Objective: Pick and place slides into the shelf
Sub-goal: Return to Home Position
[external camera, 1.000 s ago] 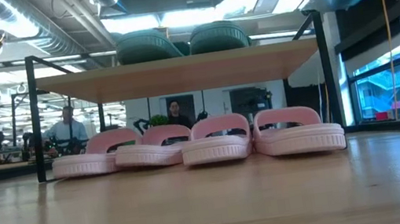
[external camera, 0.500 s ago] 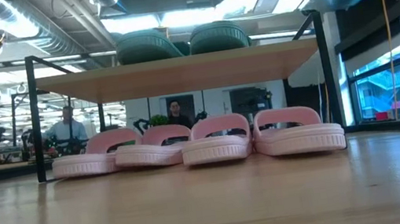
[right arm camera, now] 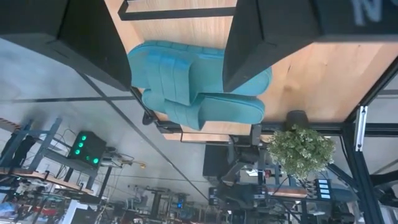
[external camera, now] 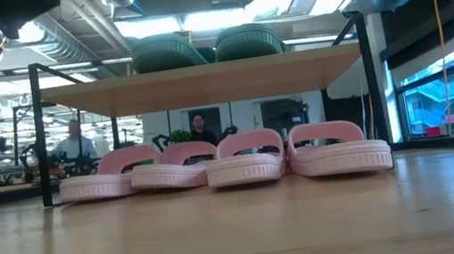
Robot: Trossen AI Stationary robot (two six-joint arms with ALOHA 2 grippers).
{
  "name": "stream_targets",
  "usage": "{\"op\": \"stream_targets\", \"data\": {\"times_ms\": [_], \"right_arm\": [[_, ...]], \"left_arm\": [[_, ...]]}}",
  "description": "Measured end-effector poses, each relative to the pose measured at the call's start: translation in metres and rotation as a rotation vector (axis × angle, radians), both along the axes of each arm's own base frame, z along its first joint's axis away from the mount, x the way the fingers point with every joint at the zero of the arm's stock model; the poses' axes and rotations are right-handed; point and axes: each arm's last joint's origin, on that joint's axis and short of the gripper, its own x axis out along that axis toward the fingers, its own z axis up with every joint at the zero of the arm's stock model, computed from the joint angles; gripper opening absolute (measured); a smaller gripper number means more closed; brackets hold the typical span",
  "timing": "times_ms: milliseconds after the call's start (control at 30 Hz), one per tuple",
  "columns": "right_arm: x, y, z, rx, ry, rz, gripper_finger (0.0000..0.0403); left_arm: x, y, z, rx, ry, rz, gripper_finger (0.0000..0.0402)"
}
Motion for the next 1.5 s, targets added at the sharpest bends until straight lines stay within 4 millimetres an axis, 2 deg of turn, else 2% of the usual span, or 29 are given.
{"op": "stream_targets", "data": {"times_ms": [267,633,900,1200,1367,1500], "right_arm": [[-0.003,-0.001,-0.001,-0.044,0.017,-0.008,0.0253],[-0.030,-0.010,0.006,-0.043,-0.096,-0.047,0.0253],[-0.034,-0.011,0.005,-0.044,-0.093,-0.047,0.0253],[-0.035,-0.011,0.000,-0.028,-0.046,-0.048,0.0253],[-0.035,-0.011,0.000,-0.029,-0.046,-0.048,0.0253],[-0.035,-0.011,0.000,-0.029,-0.046,-0.048,0.0253]], "left_arm": [[0.007,0.010,-0.017,-0.011,0.041,0.186,0.0159],[0.019,0.022,-0.052,-0.047,0.094,0.249,0.0159],[0.018,0.034,-0.061,-0.068,0.102,0.375,0.0159],[0.017,0.045,-0.065,-0.090,0.098,0.337,0.0159],[0.018,0.052,-0.082,-0.120,0.119,0.386,0.0159],[0.020,0.057,-0.097,-0.121,0.072,0.365,0.0159]]}}
